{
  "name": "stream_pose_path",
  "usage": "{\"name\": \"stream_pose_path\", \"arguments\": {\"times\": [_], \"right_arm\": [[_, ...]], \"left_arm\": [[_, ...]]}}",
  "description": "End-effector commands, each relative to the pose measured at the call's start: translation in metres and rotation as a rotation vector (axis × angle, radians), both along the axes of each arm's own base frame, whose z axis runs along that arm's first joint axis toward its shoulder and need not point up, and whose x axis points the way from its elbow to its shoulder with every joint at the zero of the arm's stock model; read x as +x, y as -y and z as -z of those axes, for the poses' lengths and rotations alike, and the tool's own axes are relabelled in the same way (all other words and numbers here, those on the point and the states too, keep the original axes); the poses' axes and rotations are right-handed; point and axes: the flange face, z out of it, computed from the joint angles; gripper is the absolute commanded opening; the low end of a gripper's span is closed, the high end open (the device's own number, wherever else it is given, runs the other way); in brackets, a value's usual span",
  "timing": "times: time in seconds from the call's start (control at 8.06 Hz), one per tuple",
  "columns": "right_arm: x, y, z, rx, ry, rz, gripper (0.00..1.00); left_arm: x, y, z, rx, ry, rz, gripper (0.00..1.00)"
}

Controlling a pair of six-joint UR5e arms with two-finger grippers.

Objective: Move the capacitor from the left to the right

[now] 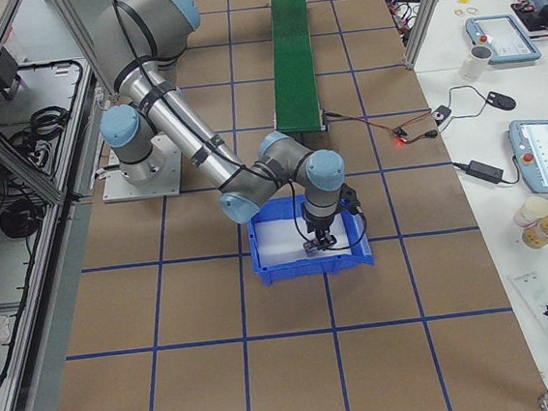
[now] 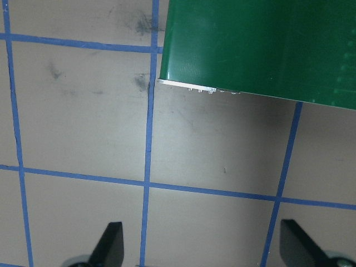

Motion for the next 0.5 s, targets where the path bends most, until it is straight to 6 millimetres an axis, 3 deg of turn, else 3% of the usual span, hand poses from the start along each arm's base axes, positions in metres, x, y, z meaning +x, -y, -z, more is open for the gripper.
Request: {"name": "stream_pose_path", "arguments": {"times": [0.0, 0.12, 0.37], "right_arm": [[0.021, -0.009, -0.068, -0.063, -0.046, -0.001, 1.0], [0.043, -0.013, -0.097, -0.064, -0.033, 0.001, 1.0], [0.14, -0.019, -0.176, -0.088, -0.019, 0.037, 1.0]], "left_arm": [[-0.003, 0.0, -0.006, -0.017, 0.011, -0.02, 1.0], [-0.004, 0.002, -0.002, -0.014, 0.005, -0.025, 1.0], [-0.002, 0.005, 0.007, -0.003, 0.018, -0.101, 1.0]]}}
